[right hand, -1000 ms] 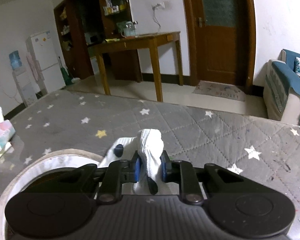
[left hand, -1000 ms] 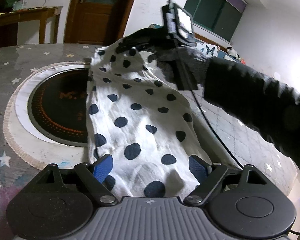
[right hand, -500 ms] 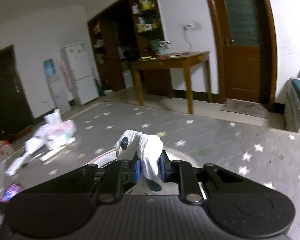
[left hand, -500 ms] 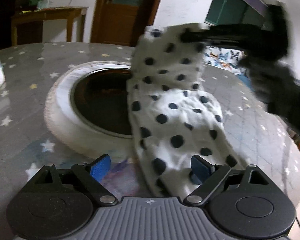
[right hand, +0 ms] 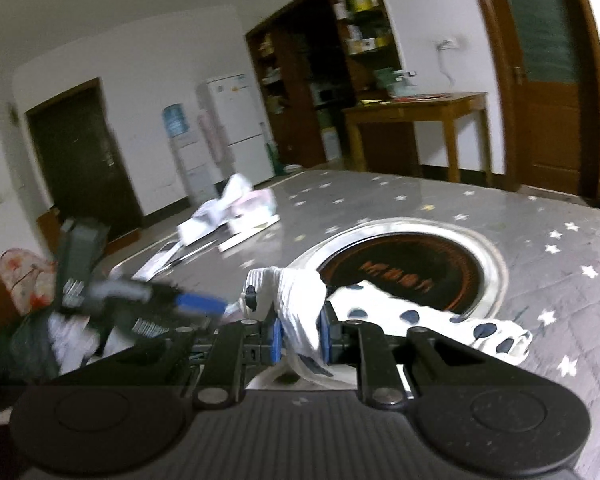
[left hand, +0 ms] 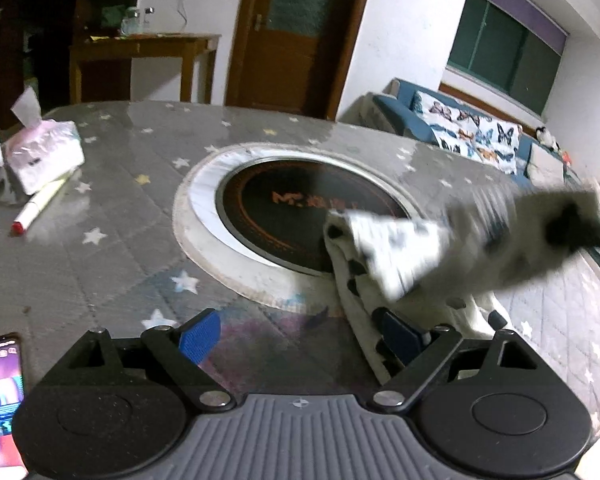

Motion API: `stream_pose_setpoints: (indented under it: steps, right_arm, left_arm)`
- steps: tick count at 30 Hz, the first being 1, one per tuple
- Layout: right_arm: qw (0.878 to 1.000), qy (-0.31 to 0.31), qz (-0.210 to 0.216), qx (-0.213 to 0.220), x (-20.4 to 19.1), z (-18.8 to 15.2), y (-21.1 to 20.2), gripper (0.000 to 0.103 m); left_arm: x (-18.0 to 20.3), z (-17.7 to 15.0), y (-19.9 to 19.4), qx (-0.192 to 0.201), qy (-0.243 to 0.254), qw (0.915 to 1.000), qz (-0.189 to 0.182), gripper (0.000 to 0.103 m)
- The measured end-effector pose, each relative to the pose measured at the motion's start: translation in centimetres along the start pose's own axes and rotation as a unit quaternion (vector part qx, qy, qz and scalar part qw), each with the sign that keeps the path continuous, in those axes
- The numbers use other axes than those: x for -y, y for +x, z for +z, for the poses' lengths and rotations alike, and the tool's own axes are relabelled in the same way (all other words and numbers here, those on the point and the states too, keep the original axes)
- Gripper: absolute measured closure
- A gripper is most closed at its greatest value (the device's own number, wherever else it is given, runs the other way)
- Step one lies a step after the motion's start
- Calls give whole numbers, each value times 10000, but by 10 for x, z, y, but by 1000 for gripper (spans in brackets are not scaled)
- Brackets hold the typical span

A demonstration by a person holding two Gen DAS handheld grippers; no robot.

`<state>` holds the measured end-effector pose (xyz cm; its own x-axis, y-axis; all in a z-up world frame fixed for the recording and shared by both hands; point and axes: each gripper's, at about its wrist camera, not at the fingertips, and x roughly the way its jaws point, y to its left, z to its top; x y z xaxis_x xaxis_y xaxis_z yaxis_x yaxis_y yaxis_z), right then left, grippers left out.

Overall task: Fold clothes
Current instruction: 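Lift the waistband with the right gripper and fold it over toward the cuffs, then open the right gripper and release the folded waistband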

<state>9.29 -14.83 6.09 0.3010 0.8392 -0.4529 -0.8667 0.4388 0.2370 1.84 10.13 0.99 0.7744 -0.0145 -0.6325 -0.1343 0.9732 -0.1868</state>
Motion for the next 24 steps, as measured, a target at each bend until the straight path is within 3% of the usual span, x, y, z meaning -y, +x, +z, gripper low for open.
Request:
stream_pose_setpoints:
  steps: [5, 8, 10, 14, 18, 24]
  right_arm:
    - [9983, -508, 190, -226, -23, -28, -12, 82]
    - [9974, -590, 163, -387, -29, -40, -17, 75]
    - [9966, -645, 145, -494, -33, -48, -21, 65]
    - [9947, -745, 108, -696, -41, -63, -28, 62]
    - [9971, -558, 82, -509, -38, -57, -38, 62]
    - [9970, -498, 90, -582, -43, -53, -15, 62]
  left_arm:
    - [-2, 2, -11, 150, -25, 9999, 2, 13]
    - [-2, 3, -15, 200, -19, 9998, -10, 13]
    - [0, 4, -17, 221, -27, 9997, -49, 13]
    - [4, 6, -21, 269, 4, 9996, -130, 13]
    - [14, 9, -24, 318, 76, 9990, -290, 13]
    - [36, 11, -29, 397, 189, 9970, -636, 13]
